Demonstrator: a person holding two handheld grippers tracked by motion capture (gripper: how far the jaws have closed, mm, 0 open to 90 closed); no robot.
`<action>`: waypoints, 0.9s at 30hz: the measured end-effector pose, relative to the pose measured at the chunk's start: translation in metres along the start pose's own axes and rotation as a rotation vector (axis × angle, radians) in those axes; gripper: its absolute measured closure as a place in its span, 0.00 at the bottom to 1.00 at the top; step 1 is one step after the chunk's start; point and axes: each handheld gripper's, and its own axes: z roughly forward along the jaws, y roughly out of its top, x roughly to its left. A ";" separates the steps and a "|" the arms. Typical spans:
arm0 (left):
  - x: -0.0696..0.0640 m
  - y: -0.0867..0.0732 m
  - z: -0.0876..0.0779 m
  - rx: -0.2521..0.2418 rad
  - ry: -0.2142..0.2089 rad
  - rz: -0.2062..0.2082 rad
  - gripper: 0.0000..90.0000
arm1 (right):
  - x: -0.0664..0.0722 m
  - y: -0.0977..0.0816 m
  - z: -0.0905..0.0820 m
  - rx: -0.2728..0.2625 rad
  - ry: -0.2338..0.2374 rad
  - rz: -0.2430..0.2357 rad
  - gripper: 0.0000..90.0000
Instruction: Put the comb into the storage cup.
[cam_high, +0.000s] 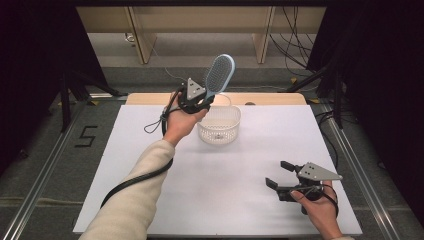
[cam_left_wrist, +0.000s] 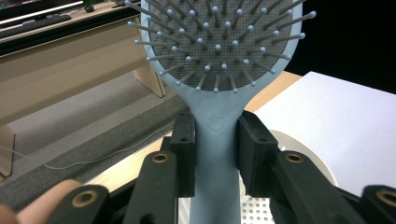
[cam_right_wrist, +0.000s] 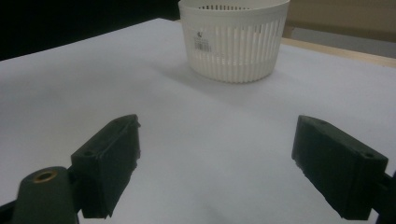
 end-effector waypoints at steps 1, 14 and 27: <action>0.000 0.000 0.000 0.000 -0.001 0.001 0.78 | 0.000 0.000 0.000 0.000 0.000 0.000 0.18; 0.000 0.000 0.006 0.004 0.002 0.005 0.78 | 0.000 0.000 0.000 -0.002 -0.001 0.003 0.18; -0.002 -0.001 0.012 0.007 -0.011 0.008 0.78 | 0.000 0.000 -0.001 0.000 -0.001 0.006 0.18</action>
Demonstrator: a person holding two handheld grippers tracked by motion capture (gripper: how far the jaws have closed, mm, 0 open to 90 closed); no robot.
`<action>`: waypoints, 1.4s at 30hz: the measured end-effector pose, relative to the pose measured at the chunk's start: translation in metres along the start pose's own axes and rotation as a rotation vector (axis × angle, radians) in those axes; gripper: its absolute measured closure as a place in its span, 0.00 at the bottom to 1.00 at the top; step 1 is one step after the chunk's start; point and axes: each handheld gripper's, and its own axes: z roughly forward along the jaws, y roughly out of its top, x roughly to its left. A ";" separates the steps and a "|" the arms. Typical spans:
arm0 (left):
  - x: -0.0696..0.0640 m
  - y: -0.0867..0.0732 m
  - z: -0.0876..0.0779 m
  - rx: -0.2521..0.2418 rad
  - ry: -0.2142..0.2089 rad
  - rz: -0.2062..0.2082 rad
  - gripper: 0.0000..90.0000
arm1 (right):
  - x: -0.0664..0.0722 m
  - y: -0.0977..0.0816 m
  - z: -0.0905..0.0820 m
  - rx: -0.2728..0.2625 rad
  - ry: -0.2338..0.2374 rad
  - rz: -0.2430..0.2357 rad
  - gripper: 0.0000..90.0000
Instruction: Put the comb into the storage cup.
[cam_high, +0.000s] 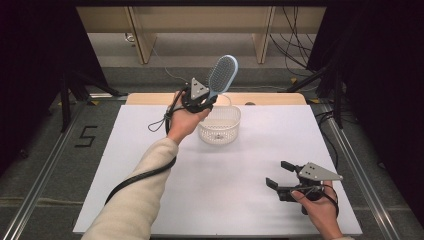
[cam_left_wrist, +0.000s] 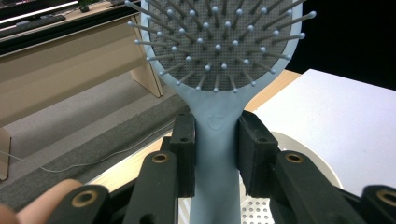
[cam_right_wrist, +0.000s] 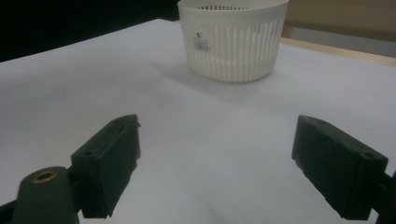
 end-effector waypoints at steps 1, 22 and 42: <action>0.000 0.000 0.000 0.001 -0.001 0.002 0.78 | 0.000 0.000 0.000 0.001 0.000 0.000 0.18; -0.005 0.001 0.009 0.007 -0.010 0.016 0.78 | 0.000 0.000 -0.001 -0.004 0.000 0.001 0.18; -0.006 -0.001 0.015 0.012 -0.020 0.023 0.78 | -0.001 -0.001 -0.001 -0.003 0.002 -0.002 0.18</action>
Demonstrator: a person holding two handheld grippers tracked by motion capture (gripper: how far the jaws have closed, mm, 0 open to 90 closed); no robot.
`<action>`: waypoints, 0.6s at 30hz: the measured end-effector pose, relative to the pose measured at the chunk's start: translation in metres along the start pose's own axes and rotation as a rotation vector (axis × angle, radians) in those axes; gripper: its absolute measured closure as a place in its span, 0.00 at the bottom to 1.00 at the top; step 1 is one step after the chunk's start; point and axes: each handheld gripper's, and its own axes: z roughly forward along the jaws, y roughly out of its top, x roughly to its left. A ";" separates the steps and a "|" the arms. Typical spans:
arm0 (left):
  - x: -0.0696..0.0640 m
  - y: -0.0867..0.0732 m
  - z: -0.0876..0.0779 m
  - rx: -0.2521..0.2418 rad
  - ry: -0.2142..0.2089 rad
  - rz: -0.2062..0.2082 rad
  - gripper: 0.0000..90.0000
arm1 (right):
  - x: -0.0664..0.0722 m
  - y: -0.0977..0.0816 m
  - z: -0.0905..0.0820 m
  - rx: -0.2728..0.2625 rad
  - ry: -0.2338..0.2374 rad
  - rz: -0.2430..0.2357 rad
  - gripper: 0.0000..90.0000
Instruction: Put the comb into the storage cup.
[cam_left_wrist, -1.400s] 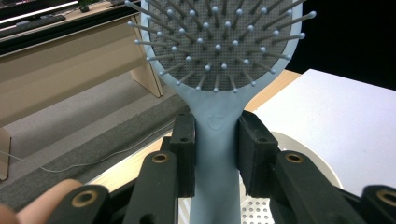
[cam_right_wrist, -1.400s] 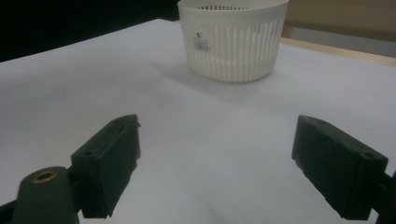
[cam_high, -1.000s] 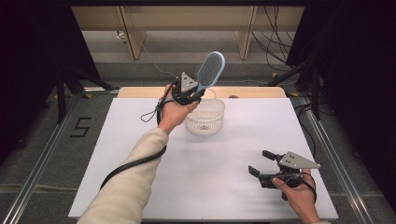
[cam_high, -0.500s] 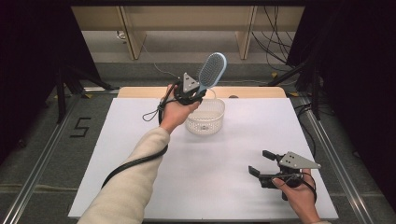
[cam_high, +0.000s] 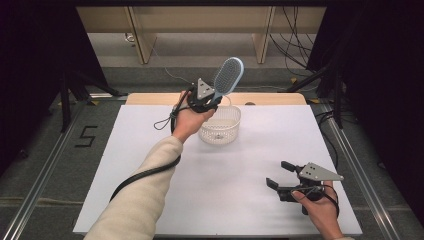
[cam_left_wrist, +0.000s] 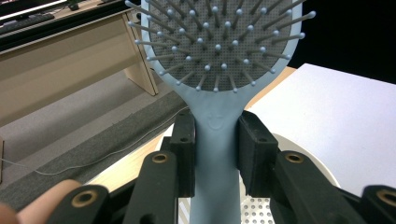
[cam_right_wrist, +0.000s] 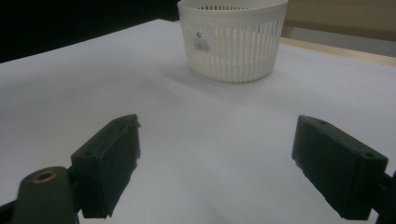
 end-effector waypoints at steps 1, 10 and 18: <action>0.000 0.000 0.000 0.000 0.001 0.001 0.78 | 0.000 0.000 0.000 -0.001 -0.001 0.000 0.18; 0.000 -0.003 0.002 0.001 -0.013 0.012 0.78 | 0.000 0.000 0.000 -0.001 -0.001 0.001 0.18; 0.000 -0.006 0.003 0.001 -0.019 0.013 0.78 | 0.000 0.000 0.000 -0.001 -0.001 0.000 0.18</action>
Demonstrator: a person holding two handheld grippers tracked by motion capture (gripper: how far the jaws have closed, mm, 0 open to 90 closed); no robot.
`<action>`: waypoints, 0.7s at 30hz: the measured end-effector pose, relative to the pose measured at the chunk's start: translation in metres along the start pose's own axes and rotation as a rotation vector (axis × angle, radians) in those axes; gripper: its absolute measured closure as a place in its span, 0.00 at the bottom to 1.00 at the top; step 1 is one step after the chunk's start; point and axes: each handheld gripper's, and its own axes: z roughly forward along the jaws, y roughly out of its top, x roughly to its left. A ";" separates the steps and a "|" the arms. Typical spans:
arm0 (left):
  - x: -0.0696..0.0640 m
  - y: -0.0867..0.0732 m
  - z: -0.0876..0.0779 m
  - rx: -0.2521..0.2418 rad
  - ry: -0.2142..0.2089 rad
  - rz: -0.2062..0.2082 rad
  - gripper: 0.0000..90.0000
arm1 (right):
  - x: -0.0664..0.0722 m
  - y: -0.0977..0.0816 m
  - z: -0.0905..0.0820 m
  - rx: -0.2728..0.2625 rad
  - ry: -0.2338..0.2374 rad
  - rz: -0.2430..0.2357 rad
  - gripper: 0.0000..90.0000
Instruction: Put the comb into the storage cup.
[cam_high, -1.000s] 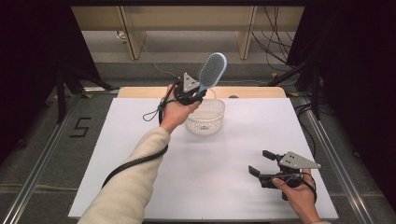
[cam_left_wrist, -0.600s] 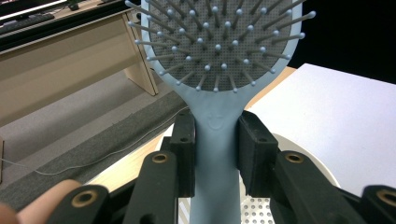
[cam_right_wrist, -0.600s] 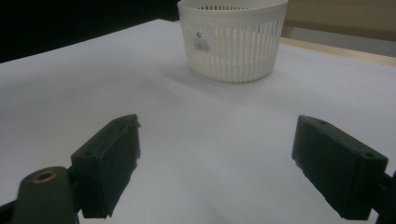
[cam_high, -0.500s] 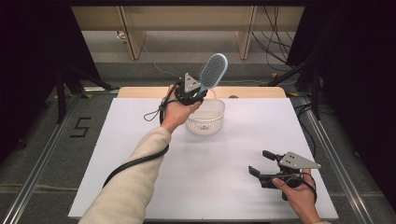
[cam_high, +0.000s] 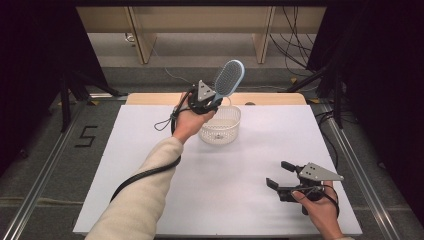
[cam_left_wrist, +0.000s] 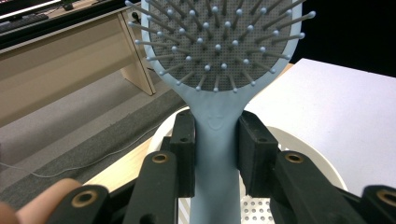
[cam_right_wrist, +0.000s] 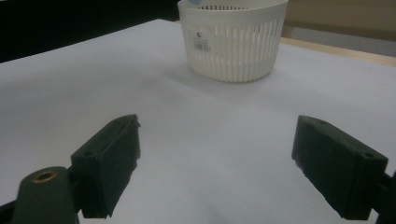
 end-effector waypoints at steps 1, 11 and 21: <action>0.000 0.000 0.000 -0.001 -0.001 0.000 0.78 | 0.000 0.000 0.000 0.000 0.000 0.000 0.18; -0.002 -0.001 0.002 -0.002 -0.006 0.013 0.78 | 0.000 0.000 0.000 0.002 0.000 0.000 0.18; -0.003 -0.005 0.004 0.002 -0.008 0.018 0.78 | 0.000 0.000 0.000 0.002 0.002 -0.003 0.18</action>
